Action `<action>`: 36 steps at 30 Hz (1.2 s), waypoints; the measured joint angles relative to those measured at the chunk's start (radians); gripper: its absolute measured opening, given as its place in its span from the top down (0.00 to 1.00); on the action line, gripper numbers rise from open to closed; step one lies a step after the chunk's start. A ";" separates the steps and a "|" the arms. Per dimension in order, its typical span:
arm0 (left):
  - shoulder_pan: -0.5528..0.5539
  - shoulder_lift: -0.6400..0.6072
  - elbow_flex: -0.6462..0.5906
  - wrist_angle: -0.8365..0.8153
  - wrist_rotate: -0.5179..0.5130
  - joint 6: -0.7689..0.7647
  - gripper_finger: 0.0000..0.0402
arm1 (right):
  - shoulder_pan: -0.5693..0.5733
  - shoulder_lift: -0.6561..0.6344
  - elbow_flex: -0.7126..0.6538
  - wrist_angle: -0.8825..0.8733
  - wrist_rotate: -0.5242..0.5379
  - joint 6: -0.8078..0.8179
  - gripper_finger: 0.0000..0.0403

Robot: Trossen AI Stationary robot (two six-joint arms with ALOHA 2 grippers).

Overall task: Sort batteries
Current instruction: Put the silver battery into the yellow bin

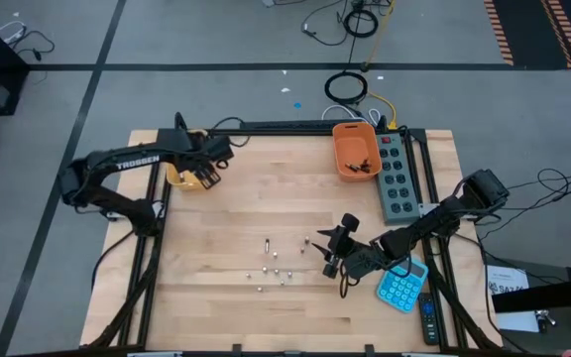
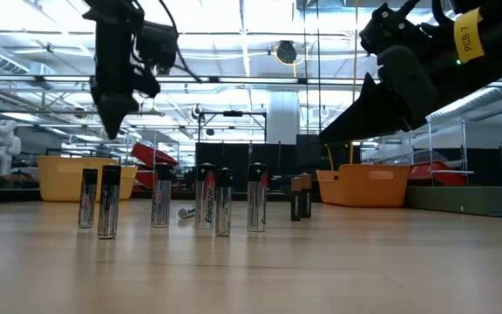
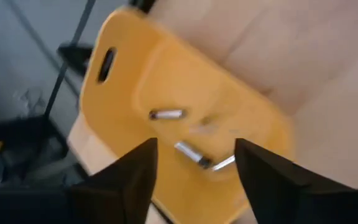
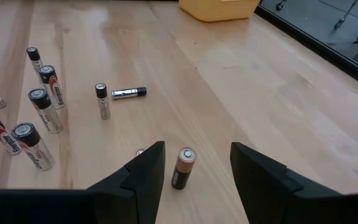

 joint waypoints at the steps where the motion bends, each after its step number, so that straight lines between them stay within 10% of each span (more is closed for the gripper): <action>1: -0.022 -0.008 0.000 0.013 0.020 0.020 0.42 | 0.000 0.000 0.000 -0.001 0.001 -0.003 0.57; 22: -0.958 0.126 -0.074 0.410 0.338 -0.601 0.46 | -0.001 0.000 0.000 -0.001 0.008 -0.019 0.57; 36: -1.069 0.366 -0.074 0.637 0.171 -0.711 0.46 | -0.016 0.000 0.000 0.040 0.008 -0.064 0.57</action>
